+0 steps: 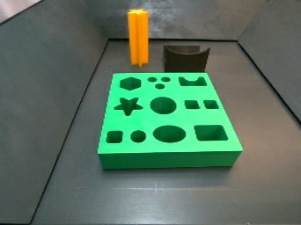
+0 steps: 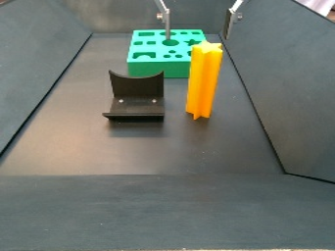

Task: Pick up the star object. Move up. Move to above the board. Insert the star object.
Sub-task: Pick up the star object.

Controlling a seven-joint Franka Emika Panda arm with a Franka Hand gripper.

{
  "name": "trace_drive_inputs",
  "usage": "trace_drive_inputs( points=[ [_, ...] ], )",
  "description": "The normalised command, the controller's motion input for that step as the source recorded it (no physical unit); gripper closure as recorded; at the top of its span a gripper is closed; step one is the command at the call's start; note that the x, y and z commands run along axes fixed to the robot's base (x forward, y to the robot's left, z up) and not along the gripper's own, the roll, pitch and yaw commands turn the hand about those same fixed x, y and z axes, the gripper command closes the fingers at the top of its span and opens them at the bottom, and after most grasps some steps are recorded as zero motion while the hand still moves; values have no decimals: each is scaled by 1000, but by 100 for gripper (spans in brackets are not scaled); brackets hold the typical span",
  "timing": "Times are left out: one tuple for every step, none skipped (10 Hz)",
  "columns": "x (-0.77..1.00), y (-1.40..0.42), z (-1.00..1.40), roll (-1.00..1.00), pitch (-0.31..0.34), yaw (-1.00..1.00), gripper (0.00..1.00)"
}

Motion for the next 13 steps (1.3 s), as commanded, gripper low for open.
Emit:
trace_drive_inputs(
  points=[
    [6, 0, -17, -46, 0, 0, 0],
    [-69, -134, -94, -10, 0, 411, 0],
    [0, -74, -9, 3, -19, 1000, 0],
    [0, -17, 0, 0, -27, 1000, 0],
    [0, -20, 0, 0, -33, 1000, 0],
    [0, -29, 0, 0, -27, 1000, 0],
    [0, -86, 0, 0, -21, 1000, 0],
    [-34, -169, 0, 0, -17, 949, 0],
    [-120, -297, -37, -24, 0, 806, 0],
    [-117, -474, -103, -37, 0, 603, 0],
    [-91, -291, -166, 0, -93, -163, 0],
    [0, -146, -60, 0, -3, -906, 0],
    [0, -11, -91, 0, -3, -1000, 0]
  ],
)
